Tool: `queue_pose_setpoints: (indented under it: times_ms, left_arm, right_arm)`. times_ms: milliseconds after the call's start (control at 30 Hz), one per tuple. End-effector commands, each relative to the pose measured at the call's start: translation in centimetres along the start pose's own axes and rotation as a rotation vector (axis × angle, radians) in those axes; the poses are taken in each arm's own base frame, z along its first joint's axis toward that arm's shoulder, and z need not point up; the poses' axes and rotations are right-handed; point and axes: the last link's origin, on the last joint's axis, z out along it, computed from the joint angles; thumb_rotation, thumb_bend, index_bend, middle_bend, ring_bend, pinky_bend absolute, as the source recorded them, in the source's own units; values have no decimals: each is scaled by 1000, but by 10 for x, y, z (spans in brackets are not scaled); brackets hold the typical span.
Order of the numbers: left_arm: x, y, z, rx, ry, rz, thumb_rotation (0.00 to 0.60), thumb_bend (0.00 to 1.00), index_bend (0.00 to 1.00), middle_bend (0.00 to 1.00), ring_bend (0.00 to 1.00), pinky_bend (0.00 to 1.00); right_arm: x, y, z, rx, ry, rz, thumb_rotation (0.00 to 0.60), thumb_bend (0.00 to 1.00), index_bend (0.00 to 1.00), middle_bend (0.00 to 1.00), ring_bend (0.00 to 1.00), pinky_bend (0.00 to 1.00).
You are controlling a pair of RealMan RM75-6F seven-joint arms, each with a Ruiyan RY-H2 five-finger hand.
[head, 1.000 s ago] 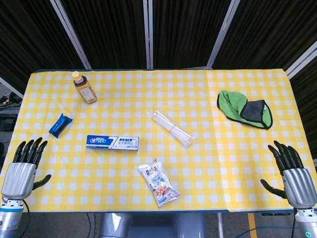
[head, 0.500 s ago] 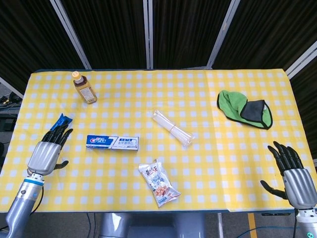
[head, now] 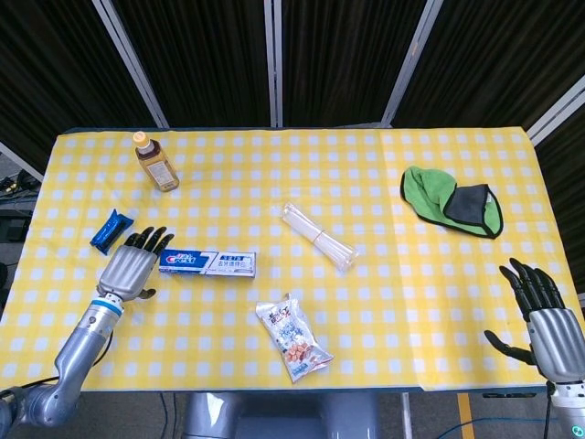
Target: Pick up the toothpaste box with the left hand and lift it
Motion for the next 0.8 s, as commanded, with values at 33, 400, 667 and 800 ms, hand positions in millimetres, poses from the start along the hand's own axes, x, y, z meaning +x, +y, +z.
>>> queue_pose_setpoints:
  times_ms: [33,400,667,800]
  left_arm:
    - [-1,14,13,-18,-23,22,600,29,75,0,38,154]
    - [-8,41,43,-11,-80,39,600,46,112,0,59,161]
    - [-18,48,58,23,-112,31,600,170,213,95,140,224]
    - [-20,55,60,39,-67,2,600,385,387,261,275,327]
  right_arm:
    - [1,1,0,-1,1,4,600,80,0,0,0,0]
    - [5,6,2,-20,8,24,600,80,0,0,0,0]
    - [8,10,3,-34,13,35,600,80,0,0,0,0]
    - [8,10,3,-33,12,33,600,80,0,0,0,0]
